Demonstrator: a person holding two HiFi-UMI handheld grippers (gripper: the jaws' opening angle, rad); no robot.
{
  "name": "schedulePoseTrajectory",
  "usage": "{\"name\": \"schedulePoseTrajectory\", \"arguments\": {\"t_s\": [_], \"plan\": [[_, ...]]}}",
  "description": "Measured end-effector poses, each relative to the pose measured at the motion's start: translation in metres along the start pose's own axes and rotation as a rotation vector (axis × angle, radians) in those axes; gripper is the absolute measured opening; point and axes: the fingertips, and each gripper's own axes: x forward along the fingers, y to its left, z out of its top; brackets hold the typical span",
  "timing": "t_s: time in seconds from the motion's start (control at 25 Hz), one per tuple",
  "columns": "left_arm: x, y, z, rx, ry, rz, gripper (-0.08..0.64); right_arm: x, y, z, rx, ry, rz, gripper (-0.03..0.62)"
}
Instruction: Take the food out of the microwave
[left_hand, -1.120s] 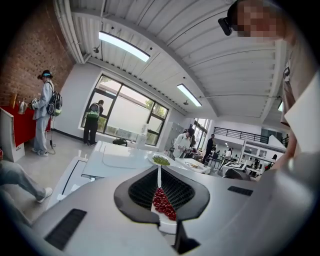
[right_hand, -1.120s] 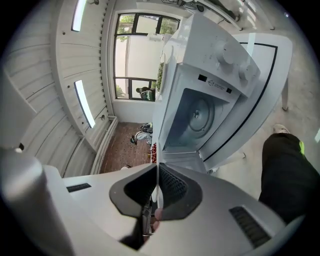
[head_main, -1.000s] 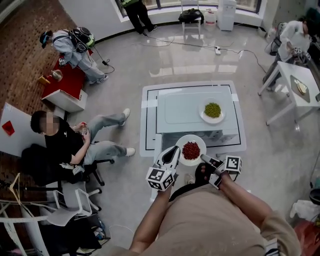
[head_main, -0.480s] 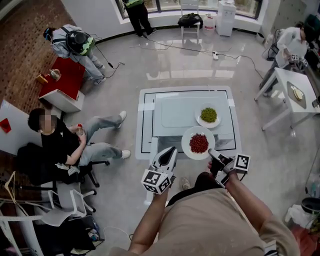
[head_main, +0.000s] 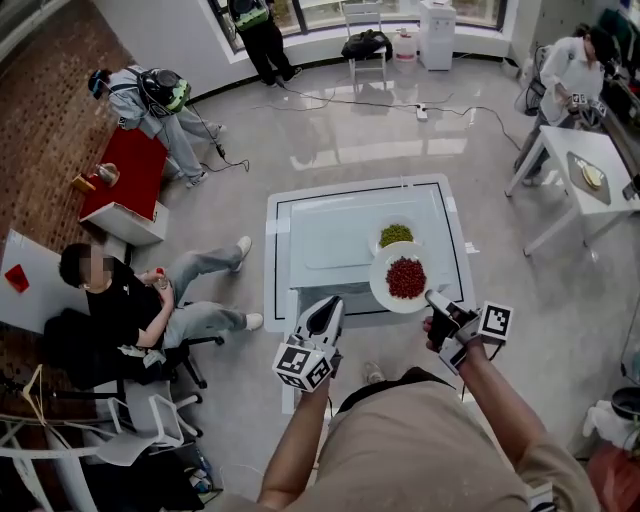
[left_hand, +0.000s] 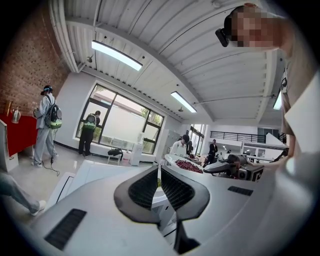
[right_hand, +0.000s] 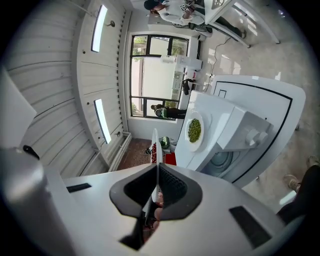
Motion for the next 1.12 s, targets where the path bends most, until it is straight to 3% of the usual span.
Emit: {"name": "schedulePoseTrajectory", "arguments": {"t_s": [0.52,1.12], "plan": [[0.029,-0.028,0.007,-0.007,0.010,0.025,0.008,-0.061,0.009,0.049,-0.019,-0.062,0.004,0.018],[0.068,-0.094,-0.042,0.003,0.068,0.024,0.008,-0.159,-0.035,0.097,-0.013,-0.135,-0.027,0.018]]}}
